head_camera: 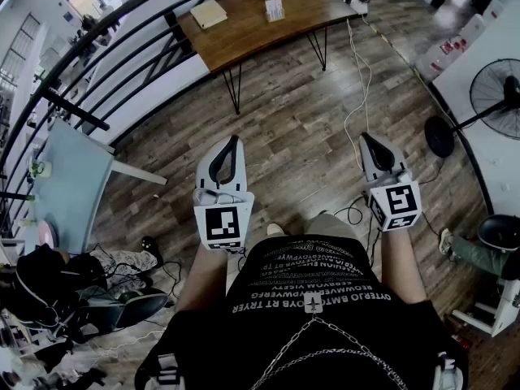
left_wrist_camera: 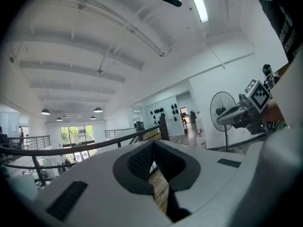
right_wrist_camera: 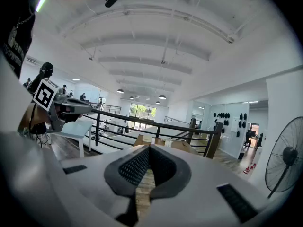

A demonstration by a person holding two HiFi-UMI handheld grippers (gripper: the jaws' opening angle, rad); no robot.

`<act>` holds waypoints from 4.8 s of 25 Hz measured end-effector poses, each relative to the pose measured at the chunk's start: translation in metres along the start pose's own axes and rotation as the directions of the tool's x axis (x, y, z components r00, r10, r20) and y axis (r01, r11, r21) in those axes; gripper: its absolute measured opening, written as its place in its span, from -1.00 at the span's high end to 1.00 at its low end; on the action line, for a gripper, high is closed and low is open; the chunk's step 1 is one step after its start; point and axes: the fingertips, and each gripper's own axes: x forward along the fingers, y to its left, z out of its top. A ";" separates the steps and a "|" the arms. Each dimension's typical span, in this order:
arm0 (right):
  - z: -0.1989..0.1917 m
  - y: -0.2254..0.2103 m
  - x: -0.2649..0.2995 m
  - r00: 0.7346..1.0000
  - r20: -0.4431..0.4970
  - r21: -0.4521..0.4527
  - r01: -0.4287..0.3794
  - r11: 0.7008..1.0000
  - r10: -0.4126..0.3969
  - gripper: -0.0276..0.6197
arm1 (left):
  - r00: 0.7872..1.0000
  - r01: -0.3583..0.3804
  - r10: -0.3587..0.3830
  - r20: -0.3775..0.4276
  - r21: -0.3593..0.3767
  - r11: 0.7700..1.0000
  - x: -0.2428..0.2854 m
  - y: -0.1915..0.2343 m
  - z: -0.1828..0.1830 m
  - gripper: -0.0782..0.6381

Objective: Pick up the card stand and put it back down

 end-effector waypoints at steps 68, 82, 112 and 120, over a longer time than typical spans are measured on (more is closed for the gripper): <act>-0.011 -0.221 0.255 0.956 0.038 0.018 -0.292 0.956 0.291 0.87 | 0.990 -0.113 0.114 -0.084 0.018 0.993 0.330 -0.027 0.007 0.71; -0.023 -0.199 0.276 0.948 0.039 0.036 -0.318 0.947 0.317 0.87 | 0.985 -0.120 0.124 -0.123 0.041 0.992 0.324 -0.008 -0.015 0.71; 0.015 -0.205 0.418 0.943 -0.006 0.032 -0.331 0.943 0.332 0.87 | 0.988 -0.071 0.072 -0.134 0.013 0.997 0.436 0.079 -0.024 0.71; 0.032 -0.206 0.464 0.945 -0.002 0.041 -0.326 0.944 0.327 0.87 | 0.989 -0.046 0.048 -0.142 0.017 0.999 0.471 0.109 -0.027 0.71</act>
